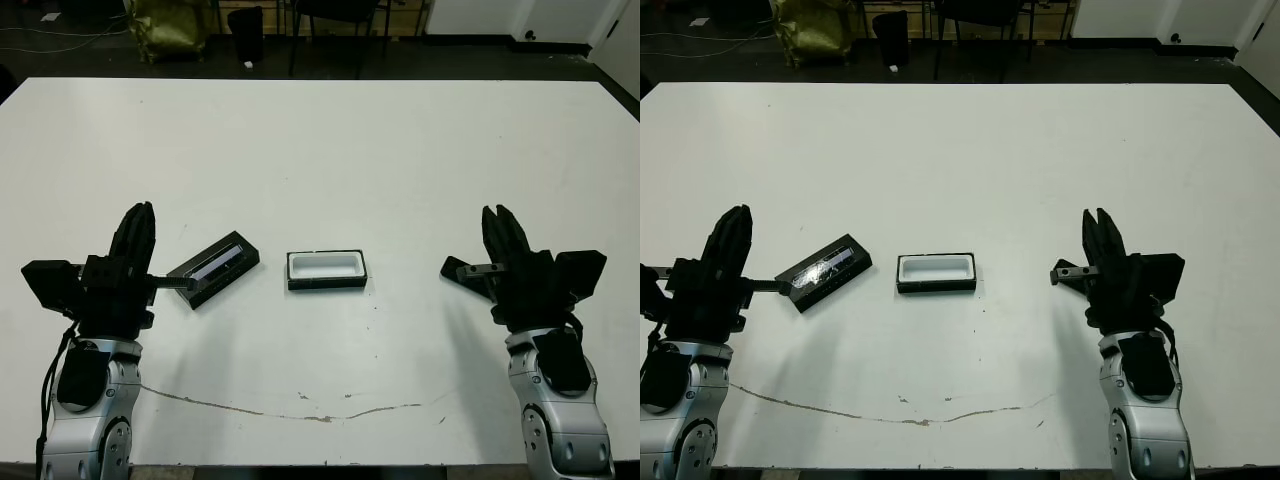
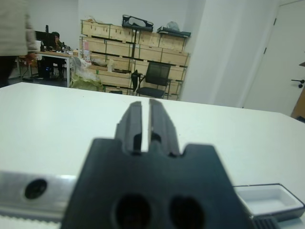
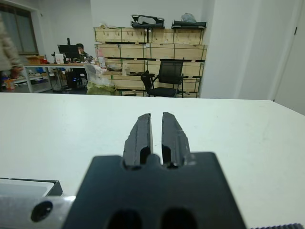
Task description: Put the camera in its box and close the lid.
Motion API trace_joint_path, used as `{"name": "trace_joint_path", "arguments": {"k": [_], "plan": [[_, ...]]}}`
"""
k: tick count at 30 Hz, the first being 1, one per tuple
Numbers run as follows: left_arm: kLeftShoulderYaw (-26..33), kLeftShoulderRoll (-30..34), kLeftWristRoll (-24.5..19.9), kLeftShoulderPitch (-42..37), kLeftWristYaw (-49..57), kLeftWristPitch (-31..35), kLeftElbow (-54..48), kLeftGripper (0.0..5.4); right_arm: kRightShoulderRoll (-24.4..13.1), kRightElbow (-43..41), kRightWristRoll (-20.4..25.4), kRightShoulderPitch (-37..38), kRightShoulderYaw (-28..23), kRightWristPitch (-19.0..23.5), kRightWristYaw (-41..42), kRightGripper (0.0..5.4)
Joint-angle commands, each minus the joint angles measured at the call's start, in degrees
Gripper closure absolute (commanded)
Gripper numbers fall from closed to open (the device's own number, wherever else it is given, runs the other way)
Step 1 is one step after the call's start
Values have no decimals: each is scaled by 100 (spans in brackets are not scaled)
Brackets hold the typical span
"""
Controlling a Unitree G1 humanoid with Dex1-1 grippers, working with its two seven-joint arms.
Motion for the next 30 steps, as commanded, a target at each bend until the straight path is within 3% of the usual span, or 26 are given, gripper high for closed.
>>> {"name": "trace_joint_path", "arguments": {"k": [1,9,18,23,30], "plan": [[-13,23,-8,116,-26,82,11,538,4,6,32,115,-13,122,-3,540],[-57,40,30,179,-61,38,2,538,-81,-31,-96,266,24,154,50,540],[-95,2,-31,236,-103,-10,32,538,-391,-163,249,241,-141,155,512,540],[-66,23,-63,249,-181,-96,78,538,-1052,-276,431,69,-449,241,1036,540],[-78,-9,-70,309,-168,-100,53,538,-2561,-372,559,-403,-929,1411,1845,540]]}}
